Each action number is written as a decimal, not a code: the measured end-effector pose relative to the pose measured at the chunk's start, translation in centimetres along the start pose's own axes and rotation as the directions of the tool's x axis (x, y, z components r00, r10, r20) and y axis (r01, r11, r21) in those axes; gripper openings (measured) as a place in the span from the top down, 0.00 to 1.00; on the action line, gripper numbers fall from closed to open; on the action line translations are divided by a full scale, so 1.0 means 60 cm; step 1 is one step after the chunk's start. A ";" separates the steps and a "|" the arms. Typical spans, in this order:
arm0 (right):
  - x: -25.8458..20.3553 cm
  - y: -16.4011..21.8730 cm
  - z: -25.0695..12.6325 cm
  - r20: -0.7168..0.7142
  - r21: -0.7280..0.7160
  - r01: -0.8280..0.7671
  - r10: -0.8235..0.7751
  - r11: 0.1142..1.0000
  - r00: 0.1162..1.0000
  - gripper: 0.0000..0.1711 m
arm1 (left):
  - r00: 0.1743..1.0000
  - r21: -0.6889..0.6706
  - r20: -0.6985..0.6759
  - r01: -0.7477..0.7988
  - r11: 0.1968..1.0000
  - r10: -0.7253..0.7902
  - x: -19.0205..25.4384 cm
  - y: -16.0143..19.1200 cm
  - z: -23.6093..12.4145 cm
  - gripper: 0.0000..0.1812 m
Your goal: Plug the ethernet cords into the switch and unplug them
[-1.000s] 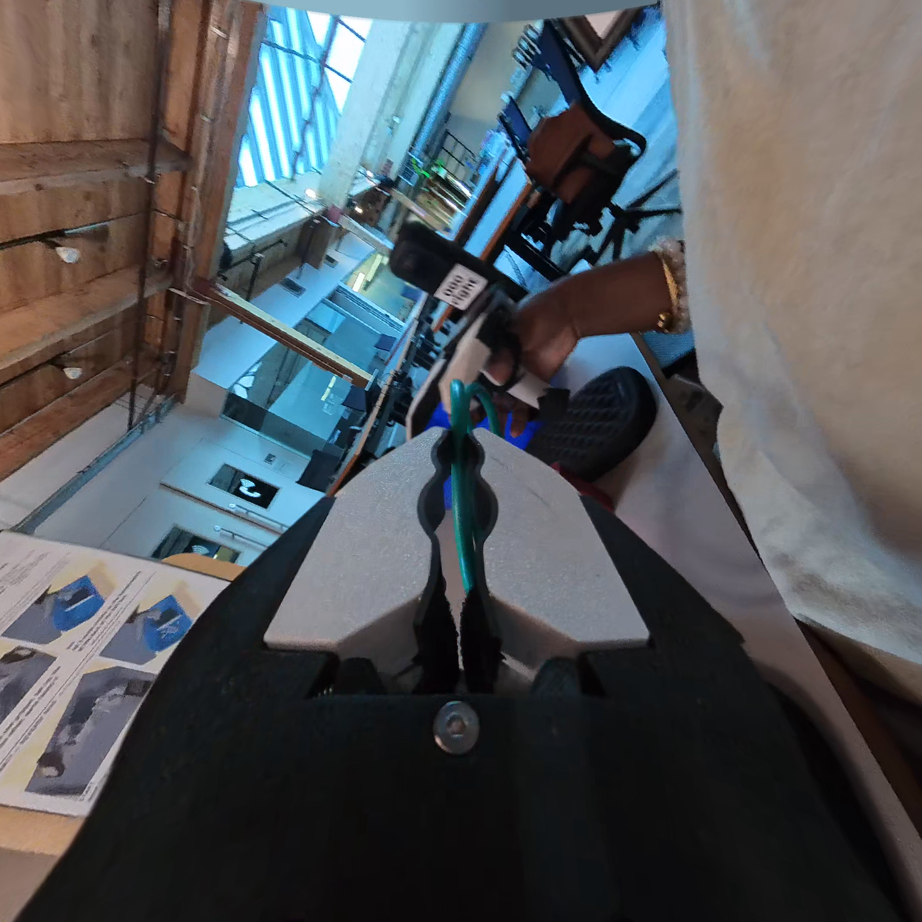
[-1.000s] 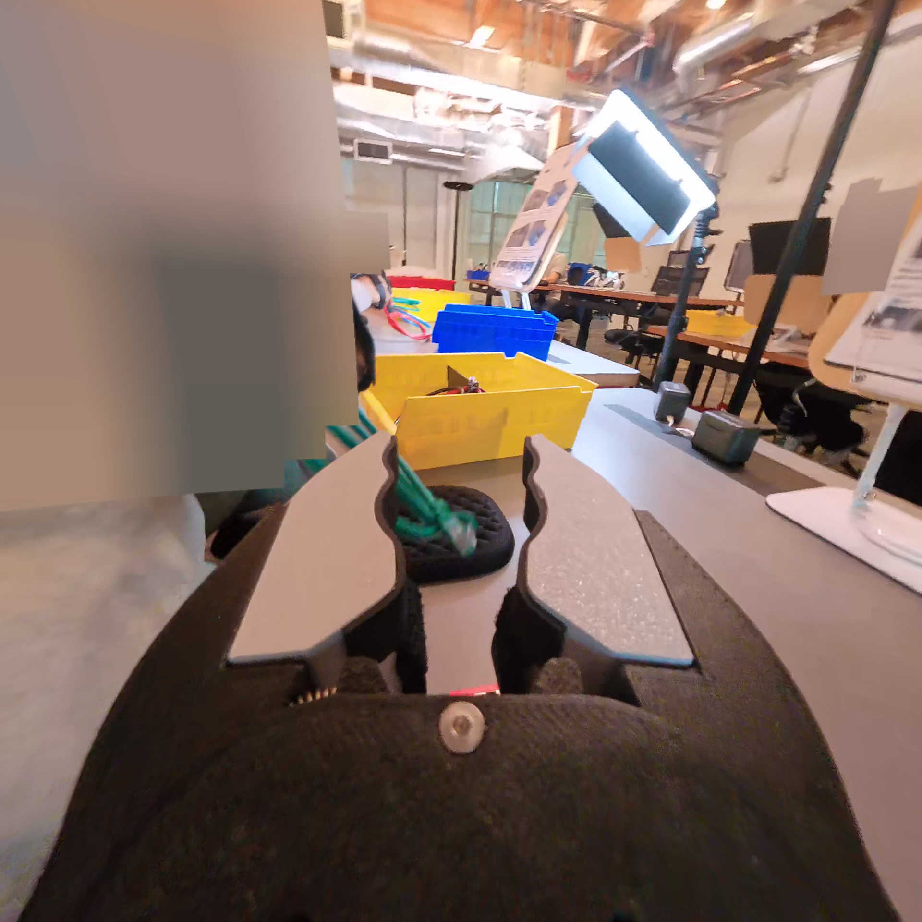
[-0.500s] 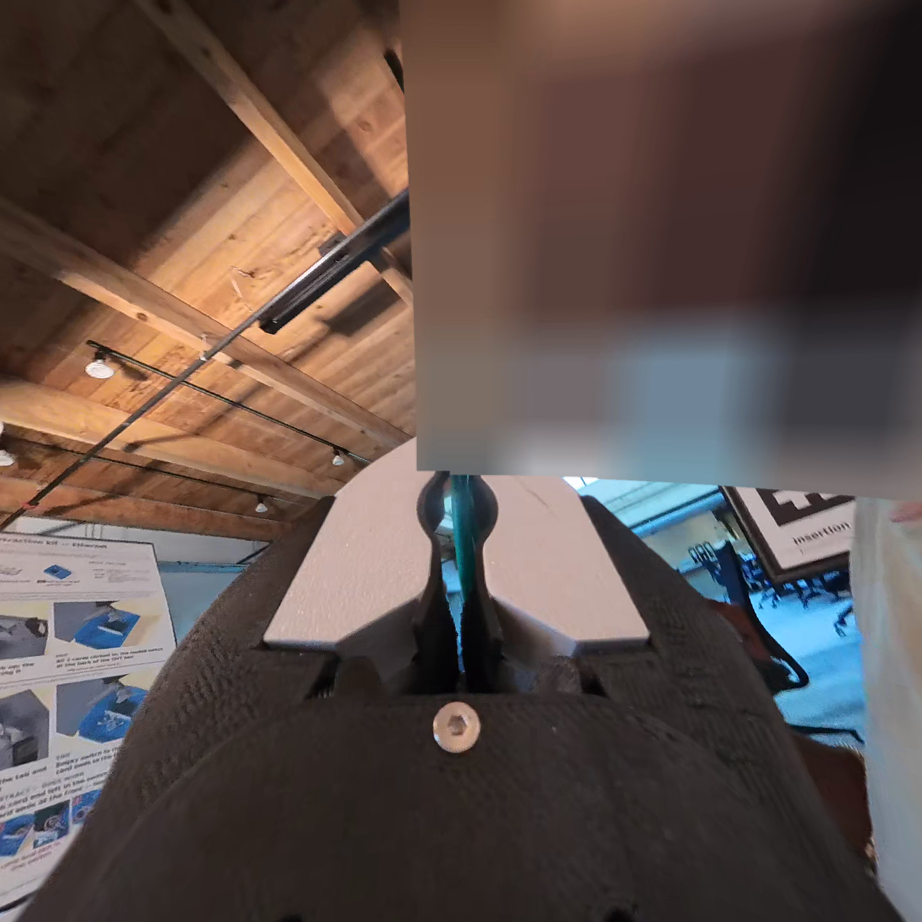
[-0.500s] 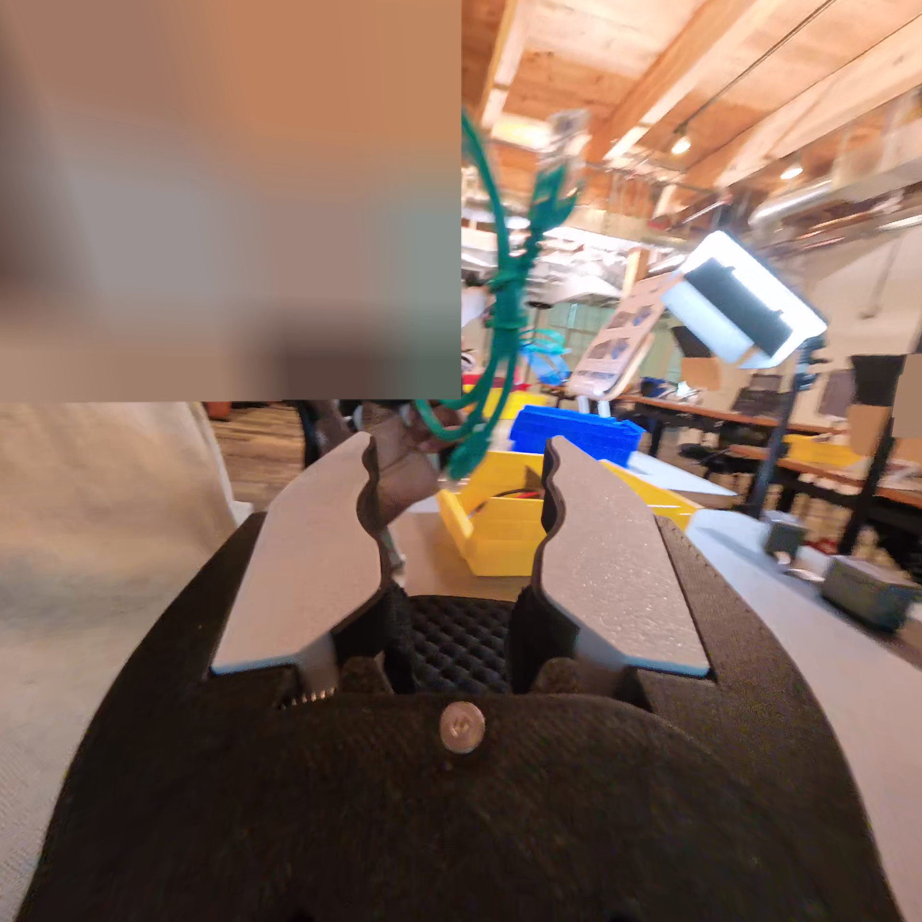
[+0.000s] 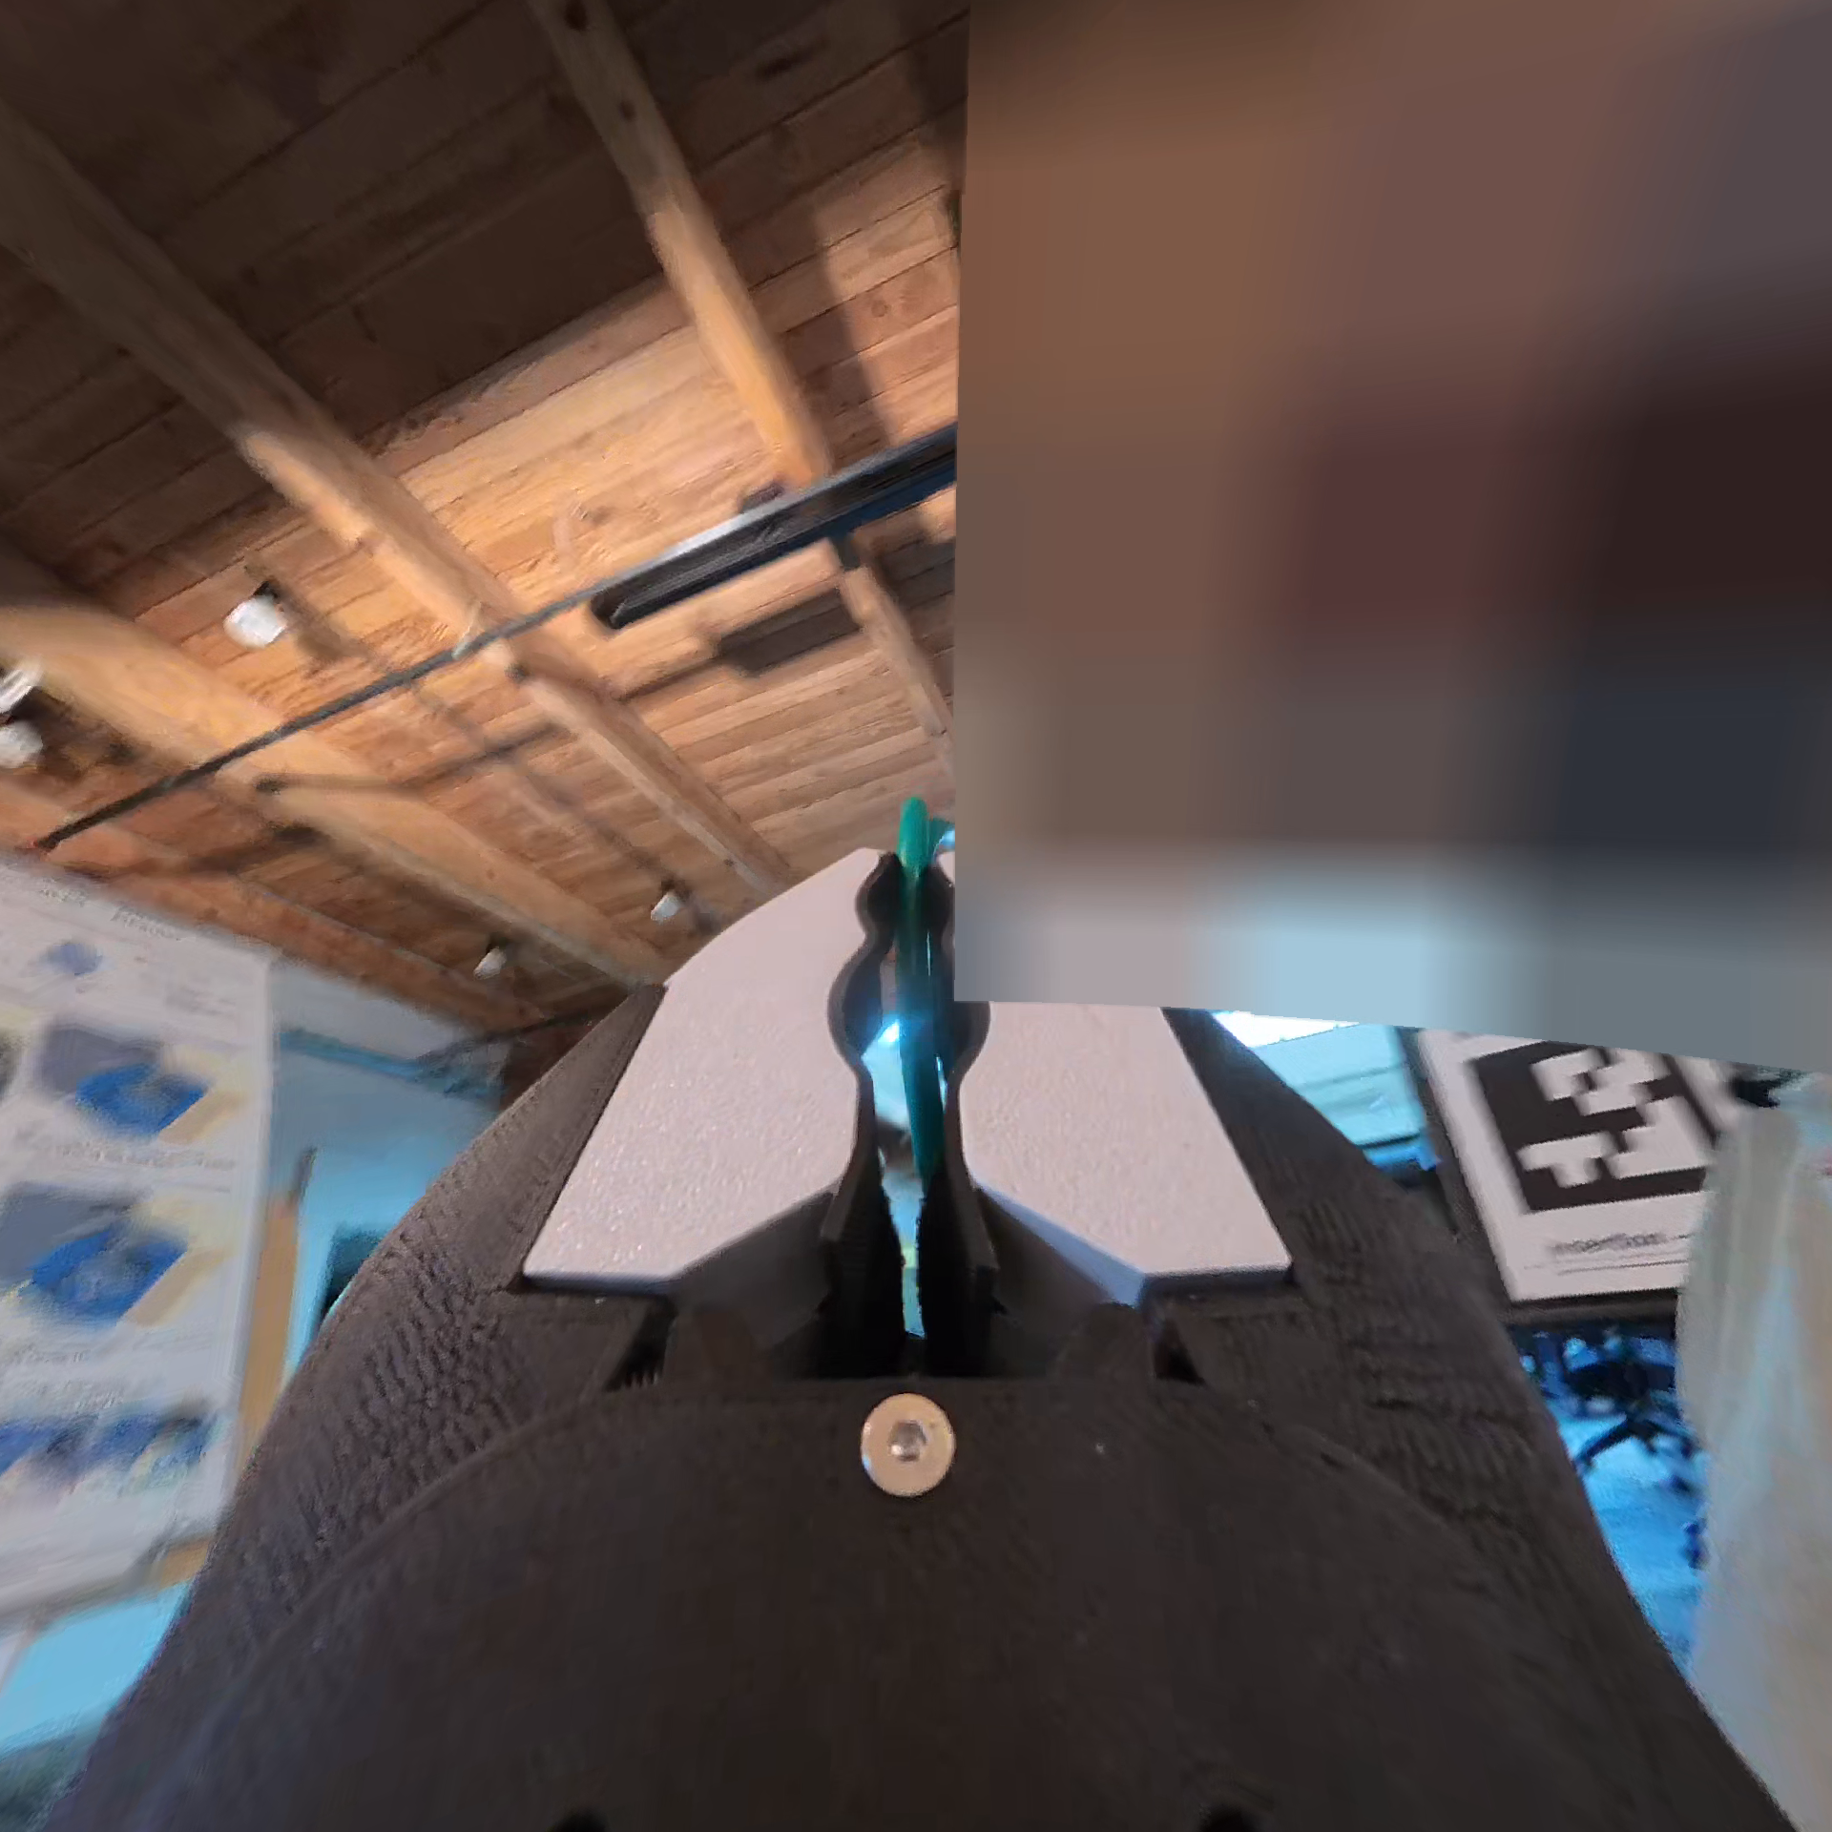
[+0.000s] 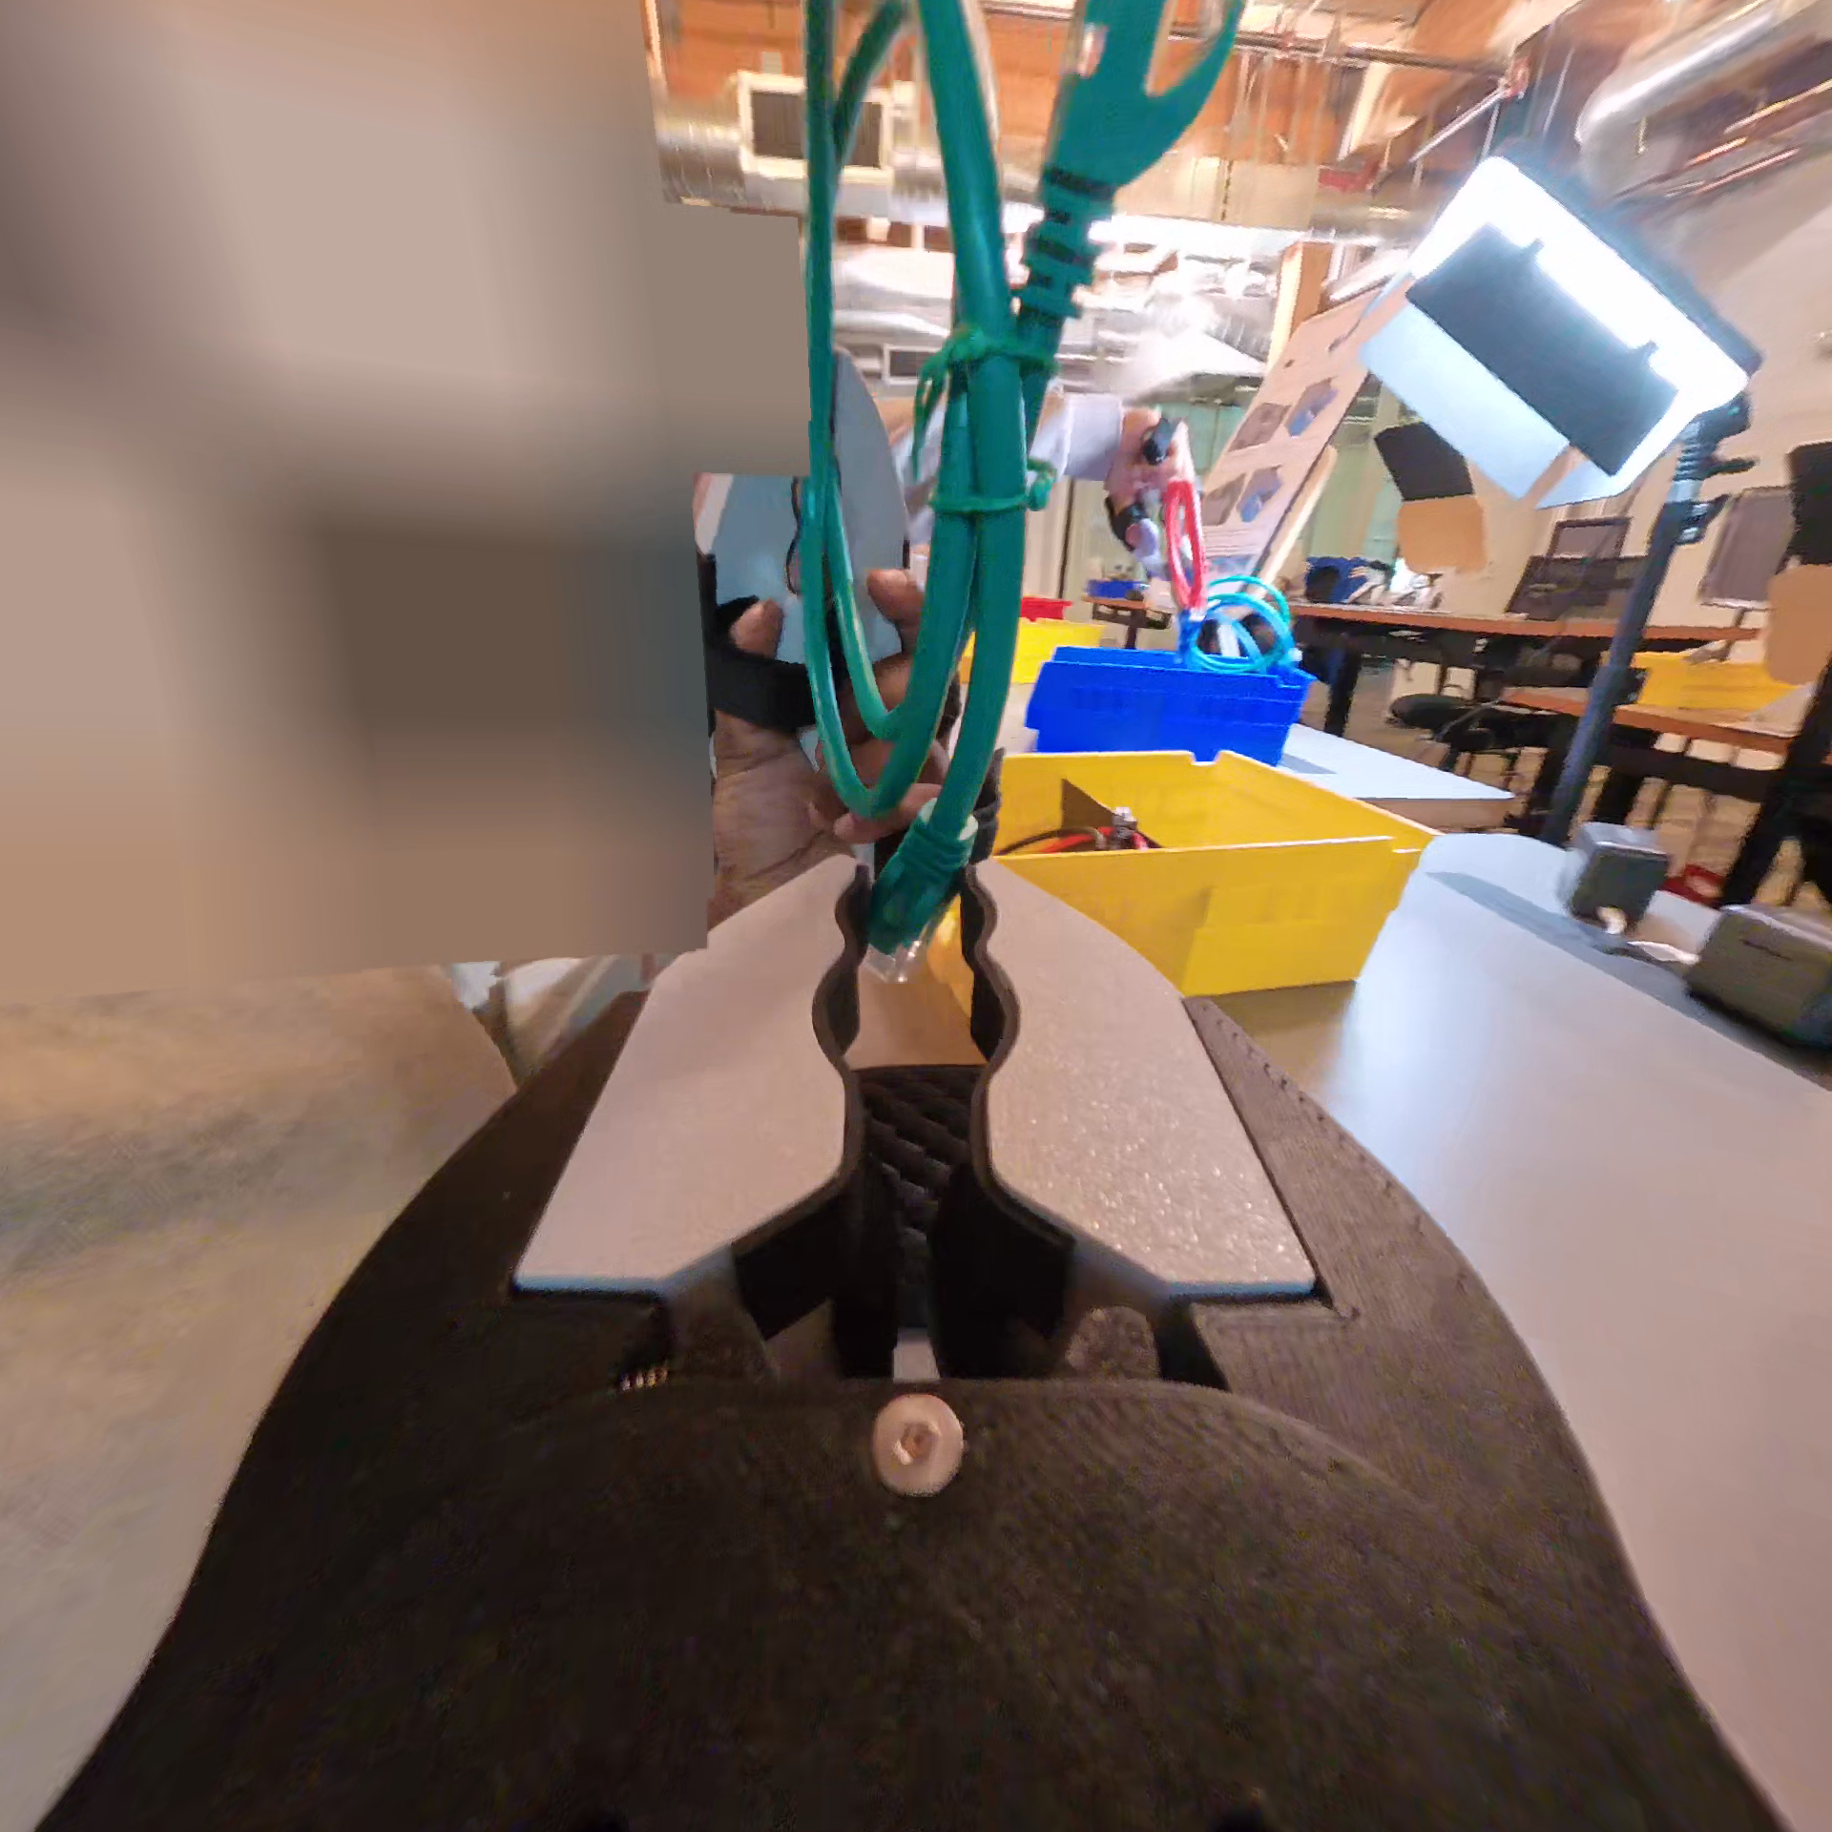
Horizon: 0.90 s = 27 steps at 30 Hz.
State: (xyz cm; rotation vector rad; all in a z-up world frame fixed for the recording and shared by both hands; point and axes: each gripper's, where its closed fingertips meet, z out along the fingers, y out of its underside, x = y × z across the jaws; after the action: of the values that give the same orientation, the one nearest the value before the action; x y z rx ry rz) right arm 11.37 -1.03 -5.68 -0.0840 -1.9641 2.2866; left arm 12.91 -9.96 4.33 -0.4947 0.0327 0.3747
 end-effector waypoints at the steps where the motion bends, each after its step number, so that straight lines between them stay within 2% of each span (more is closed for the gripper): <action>1: 0.005 0.000 -0.009 -0.022 -0.029 0.014 -0.014 0.999 1.000 0.90 | 0.999 -0.046 0.032 -0.017 0.999 0.018 -0.016 0.008 -0.004 0.97; 5: 0.031 0.025 -0.052 -0.128 -0.264 0.039 -0.076 0.964 0.989 0.90 | 0.951 -0.163 0.280 -0.086 0.983 0.130 -0.128 -0.030 -0.053 0.87; 7: 0.028 0.045 -0.060 -0.130 -0.372 -0.005 -0.046 0.928 0.990 0.91 | 0.934 -0.305 0.275 -0.138 0.942 0.226 -0.142 -0.049 -0.062 0.83; 8: 0.025 0.055 -0.060 -0.124 -0.411 -0.024 -0.030 0.912 0.992 0.91 | 0.926 -0.415 0.237 -0.178 0.892 0.295 -0.137 -0.046 -0.057 0.81; 10: 0.022 0.076 -0.055 -0.123 -0.477 -0.046 -0.015 0.878 0.992 0.91 | 0.895 -0.625 0.106 -0.278 0.729 0.432 -0.111 -0.024 -0.043 0.73; 13: 0.009 0.096 -0.040 -0.086 -0.519 -0.058 0.016 0.853 0.996 0.91 | 0.849 -0.761 -0.175 -0.438 0.478 0.499 -0.033 0.034 -0.019 0.66; 15: -0.001 0.102 -0.033 -0.052 -0.528 -0.052 0.029 0.847 0.998 0.91 | 0.858 -0.808 -0.334 -0.473 0.350 0.389 0.023 0.093 -0.027 0.68; 17: -0.010 0.098 -0.030 -0.017 -0.523 -0.023 0.017 0.852 1.000 0.91 | 0.886 -0.851 -0.403 -0.455 0.262 0.230 0.058 0.151 -0.051 0.71; 18: -0.013 0.095 -0.028 -0.005 -0.521 -0.002 0.000 0.854 1.000 0.91 | 0.878 -0.856 -0.428 -0.470 0.215 0.212 0.056 0.174 -0.060 0.73; 20: -0.019 0.089 -0.028 0.014 -0.531 0.047 -0.046 0.846 0.999 0.91 | 0.822 -0.832 -0.542 -0.554 0.026 0.174 0.042 0.209 -0.097 0.76; 21: -0.021 0.087 -0.028 0.024 -0.539 0.076 -0.075 0.839 0.997 0.91 | 0.797 -0.808 -0.588 -0.588 -0.044 0.138 0.039 0.218 -0.112 0.76; 24: -0.033 0.077 -0.022 0.071 -0.516 0.148 -0.130 0.844 0.989 0.92 | 0.796 -0.797 -0.603 -0.604 -0.007 -0.057 0.078 0.228 -0.126 0.79; 25: -0.035 0.073 -0.020 0.078 -0.499 0.154 -0.132 0.853 0.988 0.92 | 0.796 -0.800 -0.594 -0.599 -0.017 -0.114 0.086 0.228 -0.137 0.79; 27: -0.037 0.071 -0.019 0.089 -0.476 0.164 -0.138 0.864 0.986 0.92 | 0.798 -0.808 -0.582 -0.590 -0.007 -0.155 0.091 0.228 -0.145 0.80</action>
State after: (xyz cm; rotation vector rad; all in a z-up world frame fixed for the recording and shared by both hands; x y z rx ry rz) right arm 13.44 -0.82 -10.12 0.0831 -2.4275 1.6724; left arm 13.61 -1.04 -10.22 -2.1639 0.4543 0.5638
